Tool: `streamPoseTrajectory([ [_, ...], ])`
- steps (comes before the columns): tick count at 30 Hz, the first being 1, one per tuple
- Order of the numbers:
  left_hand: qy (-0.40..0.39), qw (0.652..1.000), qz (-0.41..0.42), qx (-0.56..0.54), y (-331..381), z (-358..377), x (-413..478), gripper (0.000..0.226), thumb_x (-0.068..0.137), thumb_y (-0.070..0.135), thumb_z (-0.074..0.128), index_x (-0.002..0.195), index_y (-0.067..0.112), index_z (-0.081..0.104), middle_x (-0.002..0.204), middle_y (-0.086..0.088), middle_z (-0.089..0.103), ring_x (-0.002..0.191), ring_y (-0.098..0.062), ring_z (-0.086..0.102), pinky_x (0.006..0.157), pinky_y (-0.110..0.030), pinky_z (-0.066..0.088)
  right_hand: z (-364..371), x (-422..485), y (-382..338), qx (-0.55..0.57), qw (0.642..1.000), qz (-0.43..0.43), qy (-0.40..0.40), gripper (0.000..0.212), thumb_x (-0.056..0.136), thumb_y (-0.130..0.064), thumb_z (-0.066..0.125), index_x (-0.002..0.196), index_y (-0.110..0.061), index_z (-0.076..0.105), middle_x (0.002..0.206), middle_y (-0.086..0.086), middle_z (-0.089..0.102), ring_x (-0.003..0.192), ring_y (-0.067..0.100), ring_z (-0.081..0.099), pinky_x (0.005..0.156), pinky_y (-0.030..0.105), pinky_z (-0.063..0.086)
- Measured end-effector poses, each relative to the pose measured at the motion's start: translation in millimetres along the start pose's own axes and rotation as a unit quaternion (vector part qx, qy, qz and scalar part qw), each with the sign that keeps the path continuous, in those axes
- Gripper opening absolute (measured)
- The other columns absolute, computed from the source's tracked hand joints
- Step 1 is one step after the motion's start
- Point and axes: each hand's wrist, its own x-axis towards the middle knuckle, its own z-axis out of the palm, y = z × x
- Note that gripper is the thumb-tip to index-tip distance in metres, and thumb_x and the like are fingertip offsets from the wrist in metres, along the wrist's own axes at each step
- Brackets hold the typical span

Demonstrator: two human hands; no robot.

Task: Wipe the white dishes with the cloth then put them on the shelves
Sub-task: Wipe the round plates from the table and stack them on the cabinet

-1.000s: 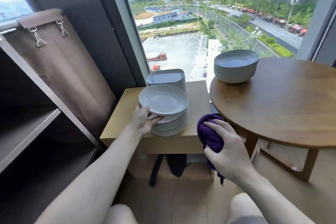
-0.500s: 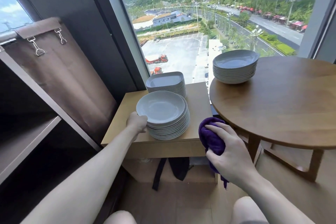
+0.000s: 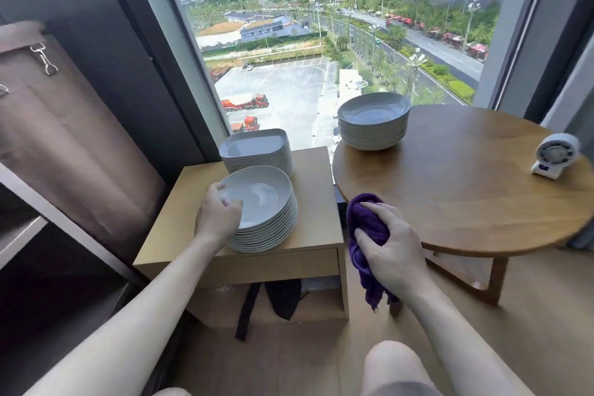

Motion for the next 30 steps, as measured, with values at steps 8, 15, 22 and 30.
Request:
streamPoseTrajectory([
  [8,-0.259,0.960,0.048,-0.092,127,117,21,0.021,0.096,0.003,0.054,0.116,0.006,0.063,0.091,-0.010,0.063,0.074,-0.023,0.066,0.065,-0.038,0.059,-24,26,19,-0.097,0.995,0.019,0.020,0.050,0.084,-0.016,0.075,0.131,-0.028,0.064,0.137,-0.015,0.053,0.120,0.008,0.053,0.096,0.015,0.036],
  [15,-0.276,0.932,-0.106,-0.211,208,236,83,0.051,0.101,0.038,0.061,0.140,0.008,0.047,0.110,-0.016,0.065,0.081,-0.027,0.072,0.060,-0.035,0.064,-61,44,37,-0.158,0.979,0.049,0.119,0.054,0.080,-0.016,0.076,0.129,-0.036,0.064,0.135,-0.027,0.047,0.114,0.009,0.052,0.090,0.020,0.038],
  [22,-0.222,0.897,-0.209,-0.320,226,304,136,0.062,0.095,0.035,0.071,0.148,0.017,0.044,0.126,-0.016,0.060,0.094,-0.035,0.068,0.045,-0.039,0.059,-65,45,40,-0.159,0.977,0.045,0.133,0.059,0.075,-0.017,0.081,0.125,-0.043,0.065,0.129,-0.035,0.045,0.112,-0.001,0.048,0.092,0.012,0.032],
  [30,-0.230,0.902,-0.228,-0.285,231,305,143,0.048,0.095,0.022,0.051,0.142,0.018,0.048,0.128,-0.016,0.064,0.101,-0.033,0.073,0.038,-0.032,0.054,-67,49,42,-0.134,0.984,0.064,0.095,0.056,0.078,-0.016,0.078,0.125,-0.043,0.065,0.133,-0.035,0.047,0.119,-0.004,0.048,0.092,-0.002,0.027],
])
